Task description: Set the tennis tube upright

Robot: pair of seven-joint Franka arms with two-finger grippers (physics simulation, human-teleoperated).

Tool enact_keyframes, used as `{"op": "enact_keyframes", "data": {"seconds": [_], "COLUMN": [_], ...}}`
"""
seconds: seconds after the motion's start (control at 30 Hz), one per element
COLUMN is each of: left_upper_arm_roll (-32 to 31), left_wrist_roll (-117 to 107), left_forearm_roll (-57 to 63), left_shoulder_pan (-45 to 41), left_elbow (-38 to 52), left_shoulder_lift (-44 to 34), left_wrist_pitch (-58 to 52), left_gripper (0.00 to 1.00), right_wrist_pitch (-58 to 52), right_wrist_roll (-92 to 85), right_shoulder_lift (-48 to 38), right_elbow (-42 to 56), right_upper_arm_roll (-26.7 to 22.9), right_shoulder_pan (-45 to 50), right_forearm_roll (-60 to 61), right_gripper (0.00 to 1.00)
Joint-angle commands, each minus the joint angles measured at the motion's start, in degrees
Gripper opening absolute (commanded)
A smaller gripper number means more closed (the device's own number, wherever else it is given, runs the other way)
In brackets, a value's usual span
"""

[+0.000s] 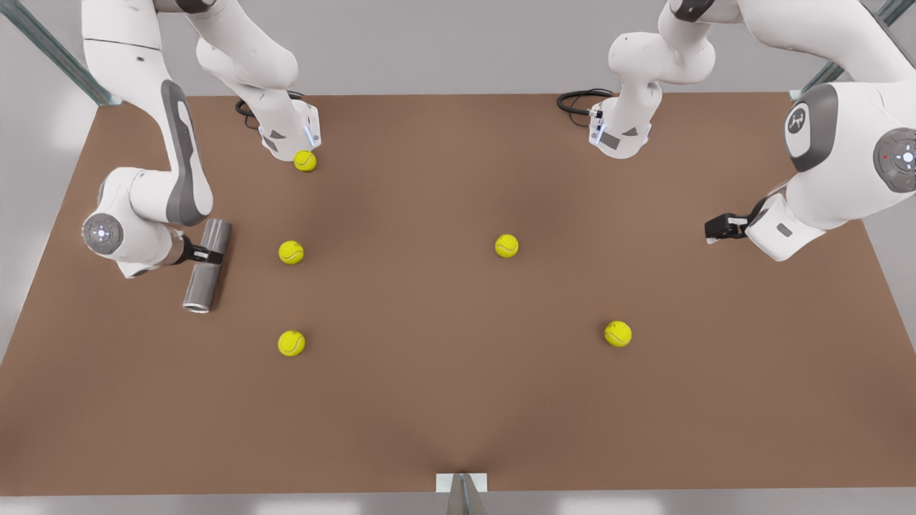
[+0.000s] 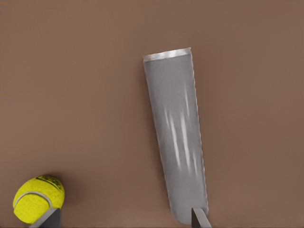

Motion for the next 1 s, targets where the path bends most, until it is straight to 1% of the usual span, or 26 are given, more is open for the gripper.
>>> {"op": "enact_keyframes", "data": {"seconds": [0.0,0.07,0.1,0.2,0.33,0.37,0.57,0.67,0.97], "left_upper_arm_roll": [0.0,0.0,0.0,0.0,-0.1,-0.1,-0.1,-0.2,-0.2], "left_wrist_roll": [0.0,0.0,0.0,-0.1,-0.1,-0.1,-0.1,-0.1,-0.1], "left_forearm_roll": [0.0,0.0,-0.1,-0.1,-0.1,-0.1,-0.1,-0.1,-0.2], "left_shoulder_pan": [0.0,0.0,0.0,0.0,0.0,0.0,0.0,0.0,0.0], "left_elbow": [0.0,0.0,0.0,-0.1,-0.1,-0.2,-0.5,-0.5,-0.5], "left_shoulder_lift": [0.0,0.0,0.0,0.0,0.0,0.0,0.0,0.0,0.5], "left_wrist_pitch": [0.0,-0.1,-0.1,-0.1,-0.3,-0.3,-0.5,-0.5,-0.5], "left_gripper": [1.0,1.0,1.0,1.0,1.0,1.0,1.0,1.0,1.0], "right_wrist_pitch": [0.4,6.2,6.7,6.7,11.4,11.8,11.8,13.9,14.0], "right_wrist_roll": [-0.1,-1.0,-1.8,-5.6,-6.7,-6.8,-9.2,-9.1,-8.5], "right_shoulder_lift": [0.0,0.2,0.1,0.4,4.3,6.2,7.0,7.8,10.0], "right_elbow": [-0.2,-4.1,-4.9,-5.6,-5.1,-5.2,-5.9,-5.7,-6.3], "right_upper_arm_roll": [0.0,0.0,0.0,0.0,-0.4,-0.4,-0.3,-0.4,-0.4], "right_shoulder_pan": [-0.1,-2.0,-2.9,-5.6,-7.4,-8.3,-10.2,-10.5,-10.7], "right_forearm_roll": [0.0,-0.1,-0.2,-0.3,-0.7,-0.7,-0.6,-0.6,-0.6], "right_gripper": [1.0,1.0,1.0,1.0,1.0,1.0,1.0,1.0,1.0]}}
